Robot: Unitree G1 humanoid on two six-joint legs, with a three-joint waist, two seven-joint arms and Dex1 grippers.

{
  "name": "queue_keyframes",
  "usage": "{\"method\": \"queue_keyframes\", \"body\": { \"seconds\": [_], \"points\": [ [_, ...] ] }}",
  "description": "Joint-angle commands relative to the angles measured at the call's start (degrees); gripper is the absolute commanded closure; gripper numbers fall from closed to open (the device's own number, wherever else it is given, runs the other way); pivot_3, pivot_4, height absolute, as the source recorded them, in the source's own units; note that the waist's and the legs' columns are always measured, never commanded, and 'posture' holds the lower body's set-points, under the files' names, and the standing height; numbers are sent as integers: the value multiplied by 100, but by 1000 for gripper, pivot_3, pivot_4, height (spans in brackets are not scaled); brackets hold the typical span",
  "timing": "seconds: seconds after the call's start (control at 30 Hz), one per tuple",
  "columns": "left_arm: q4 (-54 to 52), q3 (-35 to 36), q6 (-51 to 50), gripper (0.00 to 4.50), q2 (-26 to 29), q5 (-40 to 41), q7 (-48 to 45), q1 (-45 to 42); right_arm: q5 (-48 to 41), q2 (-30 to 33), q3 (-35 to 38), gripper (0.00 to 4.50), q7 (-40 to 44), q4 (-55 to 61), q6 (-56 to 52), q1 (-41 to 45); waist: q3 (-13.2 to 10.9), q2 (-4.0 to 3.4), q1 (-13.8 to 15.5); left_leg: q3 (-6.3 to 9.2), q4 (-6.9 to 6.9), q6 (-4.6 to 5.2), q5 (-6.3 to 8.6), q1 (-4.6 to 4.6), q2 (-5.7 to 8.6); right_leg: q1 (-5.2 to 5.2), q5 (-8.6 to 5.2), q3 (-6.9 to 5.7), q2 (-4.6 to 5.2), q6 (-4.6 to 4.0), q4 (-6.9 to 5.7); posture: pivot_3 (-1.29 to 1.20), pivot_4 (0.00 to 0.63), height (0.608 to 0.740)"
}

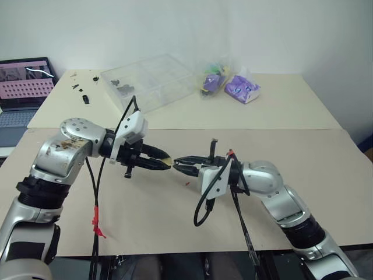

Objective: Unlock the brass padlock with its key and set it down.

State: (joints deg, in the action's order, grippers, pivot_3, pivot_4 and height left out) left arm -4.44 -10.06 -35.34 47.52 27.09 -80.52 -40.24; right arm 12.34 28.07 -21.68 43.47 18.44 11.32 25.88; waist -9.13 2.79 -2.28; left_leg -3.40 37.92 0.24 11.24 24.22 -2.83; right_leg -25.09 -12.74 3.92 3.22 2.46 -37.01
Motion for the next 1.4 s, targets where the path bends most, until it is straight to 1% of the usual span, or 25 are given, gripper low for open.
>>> {"method": "queue_keyframes", "body": {
  "seconds": [0.03,0.07,0.13,0.2,0.27,0.37,0.43,0.67,1.17,1.23,1.27,1.33,1.4],
  "points": [
    [-171,161,29,3649,26,60,7,-92,359,37,92,2306,-307,25,491,73,0,0,1,0,0,0,0,0,0,0,0,0,0,0,0,0,150,740],
    [-165,159,31,3649,25,57,6,-95,491,78,86,1967,-367,-10,653,89,0,0,2,0,0,0,0,0,0,0,0,0,0,0,0,0,150,740],
    [-157,160,32,3649,26,57,3,-101,772,156,146,1967,-611,-138,1056,117,0,0,3,0,0,0,0,0,0,0,0,0,0,0,0,0,150,740],
    [-155,163,31,3649,26,60,2,-103,1414,315,220,1967,-1153,-397,1731,218,0,0,2,-1,0,0,0,0,0,0,0,0,1,0,0,0,150,740],
    [-155,164,27,3649,20,65,6,-108,1870,382,240,1967,-1578,-566,2158,309,0,0,-1,-2,0,0,0,0,1,-2,-2,0,1,4,1,0,150,740],
    [-152,162,23,3649,-3,68,22,-127,2450,401,188,1967,-2069,-735,2550,429,0,0,-15,-2,0,0,0,0,0,-4,-3,0,0,3,0,0,150,740],
    [-144,162,32,3649,-11,64,24,-132,2629,358,145,1967,-2236,-810,2663,471,0,0,-14,-1,0,0,0,1,-1,-5,-3,1,-1,1,0,0,150,740],
    [-149,134,25,3649,-78,58,59,-186,2823,260,12,1967,-2353,-920,2836,443,0,0,-12,-1,0,0,0,2,0,-3,-1,1,0,-2,0,0,150,740],
    [-159,118,33,3649,-146,53,53,-213,2811,133,33,1967,-2295,-983,2809,467,0,0,-14,0,0,0,0,1,0,-2,0,1,0,-3,0,0,150,740],
    [-151,116,38,3649,-151,49,49,-222,2810,129,37,2483,-2289,-977,2794,464,0,0,-15,0,0,0,0,1,0,-2,0,1,0,-3,0,0,150,740],
    [-145,115,44,3649,-154,44,47,-226,2802,123,41,2611,-2284,-974,2779,463,0,0,-15,0,0,0,0,1,0,-2,0,1,0,-3,0,0,150,740],
    [-142,113,42,3649,-160,43,44,-232,2794,117,45,3296,-2273,-964,2761,457,0,0,-15,0,0,0,0,1,0,-2,0,1,0,-3,0,0,150,740],
    [-134,109,46,3649,-166,40,40,-241,2795,114,47,4111,-2268,-960,2754,456,0,0,-14,0,0,0,0,1,0,-2,0,1,0,-3,0,0,150,740]
  ]
}}
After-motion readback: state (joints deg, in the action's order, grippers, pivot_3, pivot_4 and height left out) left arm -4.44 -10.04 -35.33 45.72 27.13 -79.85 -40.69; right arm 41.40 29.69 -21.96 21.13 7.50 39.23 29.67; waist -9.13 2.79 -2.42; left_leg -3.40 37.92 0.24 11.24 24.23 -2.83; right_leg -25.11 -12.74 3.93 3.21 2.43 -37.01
